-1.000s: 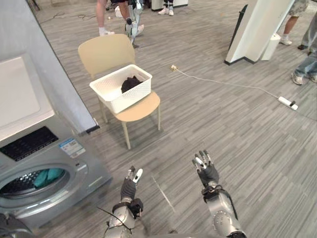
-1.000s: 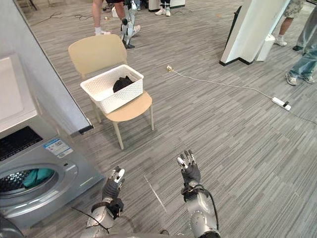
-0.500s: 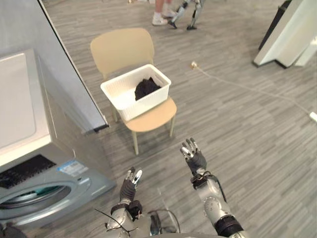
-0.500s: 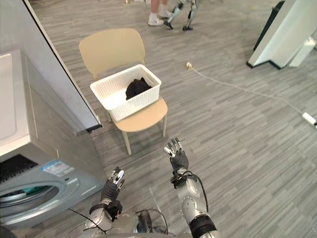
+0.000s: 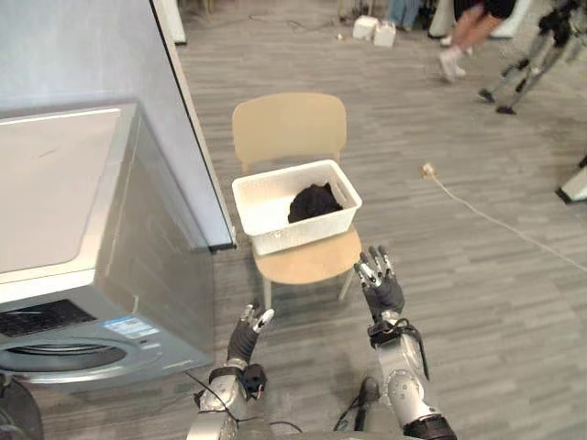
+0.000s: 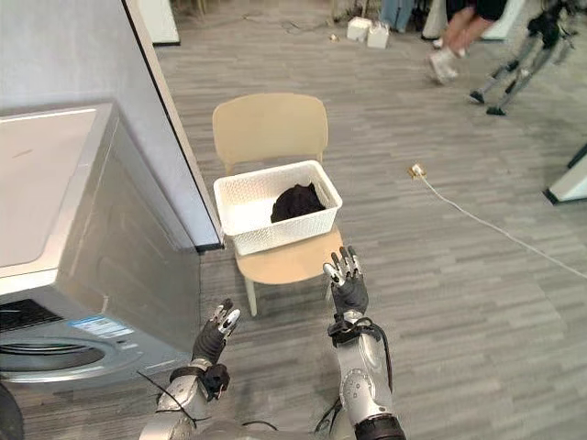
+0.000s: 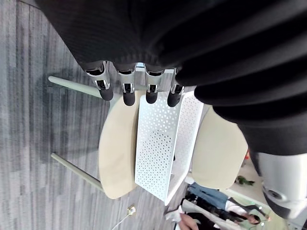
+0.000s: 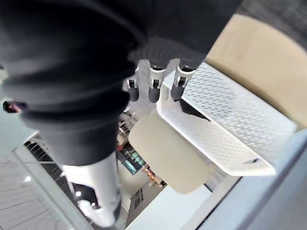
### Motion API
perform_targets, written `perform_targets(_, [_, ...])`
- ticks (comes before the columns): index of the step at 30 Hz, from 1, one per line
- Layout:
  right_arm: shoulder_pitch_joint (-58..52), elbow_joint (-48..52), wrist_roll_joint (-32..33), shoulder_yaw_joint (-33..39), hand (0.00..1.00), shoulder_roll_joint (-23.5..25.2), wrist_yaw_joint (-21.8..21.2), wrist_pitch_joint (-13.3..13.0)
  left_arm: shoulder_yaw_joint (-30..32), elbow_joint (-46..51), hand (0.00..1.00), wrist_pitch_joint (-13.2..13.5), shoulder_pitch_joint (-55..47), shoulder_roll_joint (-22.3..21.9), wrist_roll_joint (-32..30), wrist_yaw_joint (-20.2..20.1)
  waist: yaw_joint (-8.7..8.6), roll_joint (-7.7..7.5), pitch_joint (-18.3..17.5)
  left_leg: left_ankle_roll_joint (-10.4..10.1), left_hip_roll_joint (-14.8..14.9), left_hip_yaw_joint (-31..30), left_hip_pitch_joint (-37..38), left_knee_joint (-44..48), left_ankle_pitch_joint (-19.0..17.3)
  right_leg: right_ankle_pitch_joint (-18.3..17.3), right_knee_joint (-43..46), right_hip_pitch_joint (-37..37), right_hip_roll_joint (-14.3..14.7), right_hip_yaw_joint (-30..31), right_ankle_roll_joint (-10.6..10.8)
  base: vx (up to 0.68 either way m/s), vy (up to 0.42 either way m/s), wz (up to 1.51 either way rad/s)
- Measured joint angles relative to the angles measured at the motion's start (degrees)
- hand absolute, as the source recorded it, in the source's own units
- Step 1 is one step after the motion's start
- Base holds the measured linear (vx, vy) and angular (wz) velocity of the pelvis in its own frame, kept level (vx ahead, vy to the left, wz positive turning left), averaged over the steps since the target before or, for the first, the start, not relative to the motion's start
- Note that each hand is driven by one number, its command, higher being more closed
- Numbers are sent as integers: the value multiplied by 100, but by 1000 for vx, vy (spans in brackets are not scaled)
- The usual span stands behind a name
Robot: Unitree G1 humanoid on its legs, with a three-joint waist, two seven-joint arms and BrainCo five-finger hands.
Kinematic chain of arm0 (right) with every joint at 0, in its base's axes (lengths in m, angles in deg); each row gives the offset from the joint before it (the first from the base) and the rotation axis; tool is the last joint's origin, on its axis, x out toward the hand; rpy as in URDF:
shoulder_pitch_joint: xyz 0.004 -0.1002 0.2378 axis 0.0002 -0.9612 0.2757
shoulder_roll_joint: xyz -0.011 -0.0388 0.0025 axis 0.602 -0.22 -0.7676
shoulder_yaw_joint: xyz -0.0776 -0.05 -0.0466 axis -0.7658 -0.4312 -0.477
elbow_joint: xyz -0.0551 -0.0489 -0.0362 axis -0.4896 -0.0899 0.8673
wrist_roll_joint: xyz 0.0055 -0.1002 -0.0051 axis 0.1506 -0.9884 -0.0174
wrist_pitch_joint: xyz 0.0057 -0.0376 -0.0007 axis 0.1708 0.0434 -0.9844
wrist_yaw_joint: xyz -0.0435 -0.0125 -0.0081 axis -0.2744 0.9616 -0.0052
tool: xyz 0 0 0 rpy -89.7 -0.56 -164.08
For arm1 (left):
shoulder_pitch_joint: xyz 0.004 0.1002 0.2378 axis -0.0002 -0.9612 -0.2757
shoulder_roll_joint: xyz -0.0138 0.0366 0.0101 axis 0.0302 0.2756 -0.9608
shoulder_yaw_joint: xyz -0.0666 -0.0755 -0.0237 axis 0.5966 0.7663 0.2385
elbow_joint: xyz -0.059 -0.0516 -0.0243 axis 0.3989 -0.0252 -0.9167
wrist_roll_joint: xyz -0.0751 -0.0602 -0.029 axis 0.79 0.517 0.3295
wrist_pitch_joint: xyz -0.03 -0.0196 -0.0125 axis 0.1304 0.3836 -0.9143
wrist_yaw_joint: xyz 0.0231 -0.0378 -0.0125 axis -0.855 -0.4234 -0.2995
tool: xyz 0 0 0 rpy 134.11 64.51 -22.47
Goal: Pick up the laundry basket with both hands and put the clothes into the washing machine.
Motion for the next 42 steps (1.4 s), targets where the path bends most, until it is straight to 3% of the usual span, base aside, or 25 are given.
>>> perform_targets(1, [37,100,-278,216,0,5,192,-54,-29,-5,0,8,1,-122,-6,-16,-3,104,-79,-161,186,-149,85,-243,126,-390,400,-130,78,-201,-92,264,-503,68])
perform_targets(2, [90,100,-396,296,0,7,295,-74,-25,-19,0,10,-28,-161,-6,-13,-2,122,-89,-216,294,-222,103,-328,190,-587,537,-154,142,-299,-85,229,-418,66])
perform_targets(4, [241,94,-726,382,0,13,608,-81,26,-36,0,8,-34,-182,2,-2,-6,135,-89,-275,607,-584,-81,-2,380,-810,526,18,375,-671,-284,234,-416,61])
perform_targets(6, [523,100,-1233,420,0,48,991,-73,100,-34,0,2,-116,-174,7,6,17,109,-55,221,793,-1009,-927,1524,754,-791,184,463,657,-1041,-542,220,-382,64])
perform_targets(7, [955,94,-2061,594,0,40,1498,1,80,-33,0,-19,-248,-174,5,8,194,46,34,422,884,-978,-1565,2910,1101,-572,-168,957,788,-1239,-864,206,-355,32])
perform_targets(8, [1206,93,-2479,796,0,18,1763,62,60,-31,0,-18,-289,-163,4,6,318,46,35,512,880,-664,-1798,3182,1039,-339,-283,1121,774,-1326,-957,236,-326,27])
perform_targets(10, [1649,49,-3162,1216,0,-75,2139,255,76,-20,0,-17,-291,-154,5,9,346,-42,73,686,890,15,-1982,2876,929,-286,-549,1365,711,-1427,-937,167,-96,24])
perform_targets(11, [2030,-98,-3607,1523,0,-255,2402,469,55,-18,0,-18,-292,-156,5,-2,337,-65,79,664,817,520,-1985,1872,945,-205,-723,1451,616,-1483,-853,155,10,24])
perform_targets(12, [2157,-153,-3801,1636,0,-358,2500,607,47,-10,0,-19,-306,-161,4,-18,321,-62,67,624,741,618,-1944,1359,999,-172,-774,1460,571,-1498,-804,194,83,21])
perform_targets(13, [2402,-300,-4108,1860,0,-671,2623,862,38,5,0,-21,-350,-204,4,-29,319,19,33,432,622,687,-1807,289,1510,-94,-880,1465,562,-1501,-681,169,156,5])
perform_targets(14, [2590,-434,-4383,2084,0,-920,2696,1123,41,24,0,-23,-415,-213,4,-37,338,108,-25,66,550,658,-1717,-199,1855,-20,-1028,1498,579,-1454,-558,181,169,9])
perform_targets(15, [2682,-521,-4498,2220,0,-981,2700,1241,34,31,0,-30,-409,-198,4,-39,323,9,4,101,447,660,-1653,-352,1927,46,-1118,1525,509,-1466,-463,176,180,17])
perform_targets(17, [3062,-592,-4795,2677,0,-1218,2675,1567,33,43,0,-86,-394,51,0,-75,291,-237,45,163,159,666,-1551,-714,2075,184,-1329,1579,305,-1475,-255,163,168,30])
perform_targets(18, [3349,-689,-4963,2763,0,-1442,2670,1627,35,43,0,-129,-414,142,-2,-147,290,-271,46,168,56,665,-1544,-725,2078,264,-1432,1641,223,-1464,-156,115,140,22])
perform_targets(22, [4830,-1780,-5237,2367,0,-2323,2393,1719,19,109,0,-135,-497,196,-2,-427,350,-252,58,255,-148,718,-1415,-897,2139,336,-1603,1761,58,-1433,-61,61,88,5])
perform_targets(25, [5449,-2285,-5413,1906,0,-2638,2069,1707,-9,109,0,-137,-521,238,-1,-526,358,-236,157,273,-138,697,-1483,-952,2173,337,-1621,1681,86,-1449,-62,-14,4,3])
perform_targets(29, [5982,-2969,-5636,1374,0,-3152,1549,1700,-21,279,0,-137,-462,225,2,-664,351,-180,723,318,-134,647,-1868,-1050,2407,382,-1470,1212,93,-1465,-125,-94,30,2])
perform_targets(33, [6122,-3473,-5641,1001,0,-3336,972,1692,6,368,0,-137,-366,238,3,-664,348,-167,1302,362,-174,629,-2047,-1336,2678,446,-1334,854,52,-1470,-143,-120,49,2])
perform_targets(42, [6790,-4151,-5561,-38,0,-3743,175,1563,56,701,0,-135,-249,230,4,-632,374,-168,1879,375,-213,534,-2409,-1631,3005,473,-1150,317,24,-1496,-182,-68,14,2])
